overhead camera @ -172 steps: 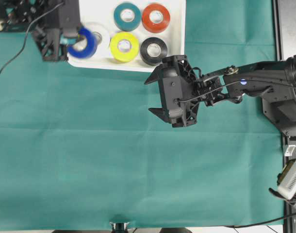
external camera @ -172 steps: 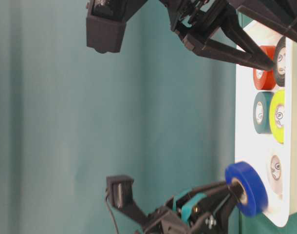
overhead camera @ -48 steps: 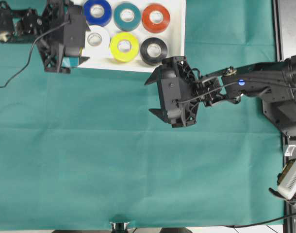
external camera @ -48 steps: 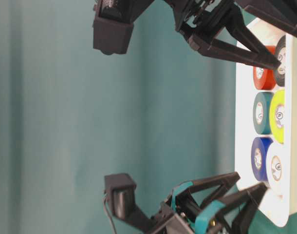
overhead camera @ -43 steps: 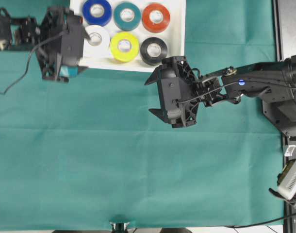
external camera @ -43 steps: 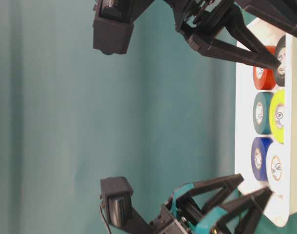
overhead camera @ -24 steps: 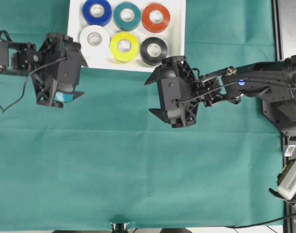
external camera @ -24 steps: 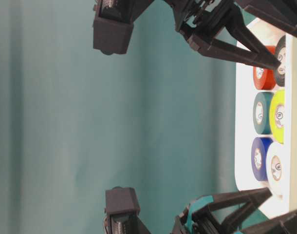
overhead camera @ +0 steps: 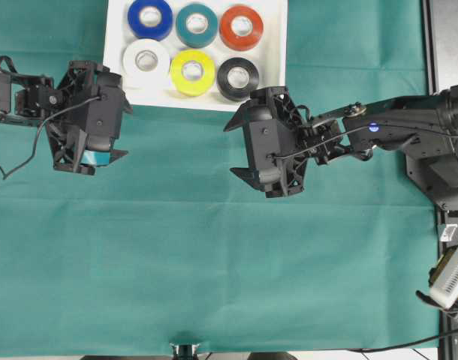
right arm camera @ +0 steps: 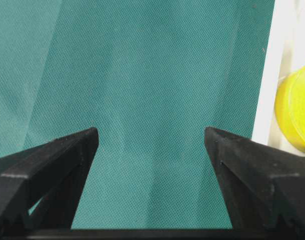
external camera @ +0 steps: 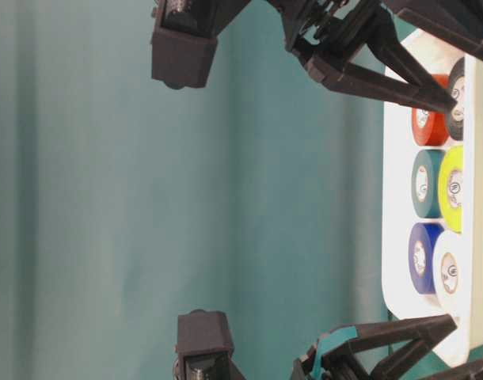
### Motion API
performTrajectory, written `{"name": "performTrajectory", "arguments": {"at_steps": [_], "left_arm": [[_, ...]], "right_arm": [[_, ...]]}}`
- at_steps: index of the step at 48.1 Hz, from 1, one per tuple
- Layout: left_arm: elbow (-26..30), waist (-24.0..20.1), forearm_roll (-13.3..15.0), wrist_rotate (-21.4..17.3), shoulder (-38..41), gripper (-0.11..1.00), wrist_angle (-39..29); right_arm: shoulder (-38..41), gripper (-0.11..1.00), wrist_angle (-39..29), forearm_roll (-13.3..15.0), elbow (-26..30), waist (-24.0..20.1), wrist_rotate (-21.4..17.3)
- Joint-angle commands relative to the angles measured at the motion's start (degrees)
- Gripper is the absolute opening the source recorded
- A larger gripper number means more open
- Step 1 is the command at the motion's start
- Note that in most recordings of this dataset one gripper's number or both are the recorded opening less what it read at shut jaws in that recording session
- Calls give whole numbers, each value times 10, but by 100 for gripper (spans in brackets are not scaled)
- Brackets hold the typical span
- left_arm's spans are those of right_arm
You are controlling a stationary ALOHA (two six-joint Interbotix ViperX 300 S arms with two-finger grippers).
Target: Put the tape alternately from left to right into the white case.
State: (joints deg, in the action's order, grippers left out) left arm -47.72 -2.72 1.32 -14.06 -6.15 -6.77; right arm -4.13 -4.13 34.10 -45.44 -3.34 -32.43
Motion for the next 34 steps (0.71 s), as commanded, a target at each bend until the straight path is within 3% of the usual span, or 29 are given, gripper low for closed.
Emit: {"name": "performTrajectory", "arguments": {"at_steps": [1,34], "left_arm": [[5,1,2,1,-12,99,4],[-4,2,2,3,-48,99,4]], "right_arm": [[-6,78,4,-1,6,-2,0],[-12,78,4,-1,4,-2,0]]}}
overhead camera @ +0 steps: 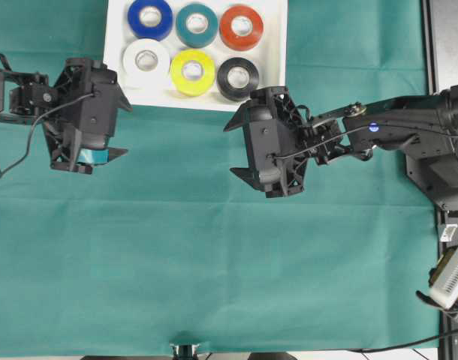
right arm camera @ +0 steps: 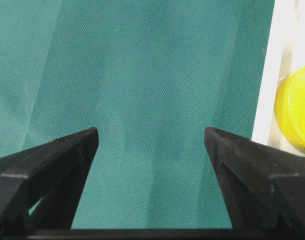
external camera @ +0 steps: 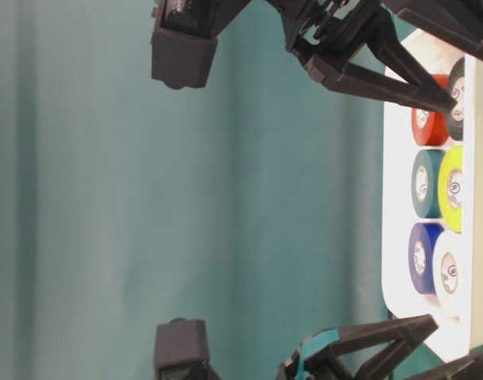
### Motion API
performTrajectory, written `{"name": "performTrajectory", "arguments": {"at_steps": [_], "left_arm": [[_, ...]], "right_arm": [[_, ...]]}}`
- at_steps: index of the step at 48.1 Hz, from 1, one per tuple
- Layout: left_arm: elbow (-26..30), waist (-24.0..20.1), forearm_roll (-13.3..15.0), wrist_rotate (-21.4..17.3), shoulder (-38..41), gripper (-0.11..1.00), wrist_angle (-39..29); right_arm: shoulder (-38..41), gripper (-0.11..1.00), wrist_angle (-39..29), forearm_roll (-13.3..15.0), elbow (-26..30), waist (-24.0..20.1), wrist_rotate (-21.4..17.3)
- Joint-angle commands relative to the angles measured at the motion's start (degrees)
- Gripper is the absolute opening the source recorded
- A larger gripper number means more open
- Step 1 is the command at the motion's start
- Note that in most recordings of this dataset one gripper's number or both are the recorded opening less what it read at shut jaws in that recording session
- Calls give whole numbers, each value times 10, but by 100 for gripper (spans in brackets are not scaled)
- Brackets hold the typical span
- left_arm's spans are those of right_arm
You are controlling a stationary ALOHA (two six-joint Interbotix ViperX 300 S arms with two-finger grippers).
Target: Put the tape alternately from left to right into the white case.
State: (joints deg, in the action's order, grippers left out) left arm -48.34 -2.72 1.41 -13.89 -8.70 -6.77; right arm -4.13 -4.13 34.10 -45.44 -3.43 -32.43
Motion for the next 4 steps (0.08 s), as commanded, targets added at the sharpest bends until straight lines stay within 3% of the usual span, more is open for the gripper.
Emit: {"name": "performTrajectory", "arguments": {"at_steps": [1,4], "left_arm": [[0,1,1,1,-25,99,4],[-4,3,1,2,-33,99,4]], "right_arm": [[-14,78,4,-1,3,-1,0],[-18,78,4,-1,1,-1,0]]}}
